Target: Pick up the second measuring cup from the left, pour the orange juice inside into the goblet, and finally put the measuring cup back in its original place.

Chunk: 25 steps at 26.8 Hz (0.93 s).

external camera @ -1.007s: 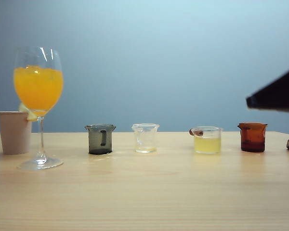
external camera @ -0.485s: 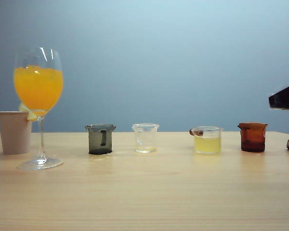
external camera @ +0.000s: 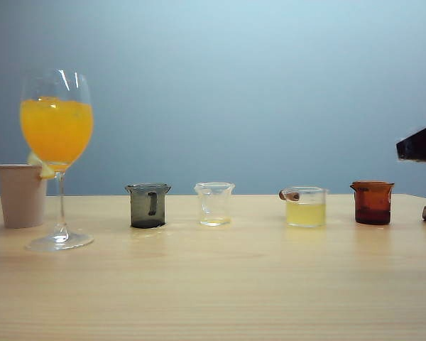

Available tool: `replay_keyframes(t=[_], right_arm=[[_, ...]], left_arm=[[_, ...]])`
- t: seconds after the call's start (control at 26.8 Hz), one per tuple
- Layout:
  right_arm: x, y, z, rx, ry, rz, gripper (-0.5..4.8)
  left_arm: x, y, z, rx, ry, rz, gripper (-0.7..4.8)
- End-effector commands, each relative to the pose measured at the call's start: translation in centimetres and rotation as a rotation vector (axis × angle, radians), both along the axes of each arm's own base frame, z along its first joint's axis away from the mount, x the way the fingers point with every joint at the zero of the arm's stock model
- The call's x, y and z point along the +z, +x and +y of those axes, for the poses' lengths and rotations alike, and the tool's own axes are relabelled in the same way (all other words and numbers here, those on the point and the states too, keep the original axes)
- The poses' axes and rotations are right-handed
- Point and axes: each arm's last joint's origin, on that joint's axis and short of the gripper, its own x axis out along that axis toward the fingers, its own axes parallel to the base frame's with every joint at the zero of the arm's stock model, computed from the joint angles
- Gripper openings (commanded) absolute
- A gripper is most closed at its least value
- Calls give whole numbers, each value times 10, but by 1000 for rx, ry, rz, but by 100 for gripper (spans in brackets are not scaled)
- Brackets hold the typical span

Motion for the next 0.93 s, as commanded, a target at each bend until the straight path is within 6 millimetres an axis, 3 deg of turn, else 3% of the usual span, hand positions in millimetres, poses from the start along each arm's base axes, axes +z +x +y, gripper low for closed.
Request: replay_keyframes(t=[0.04, 0.26, 0.45, 0.93], right_arm=[[-1, 2, -2, -26, 2, -3, -4], [-1, 17, -25, -312, -1, -2, -4], [-2, 25, -57, -662, -2, 0, -4], [-1, 25, -63, -719, -1, -1, -5]], left_arm=[[2, 0, 0, -3, 8, -11, -4], [7, -12, 0, 5, 11, -64, -4], [22, -26, -1, 5, 21, -248, -4], [22, -26, -1, 4, 21, -242, -4]])
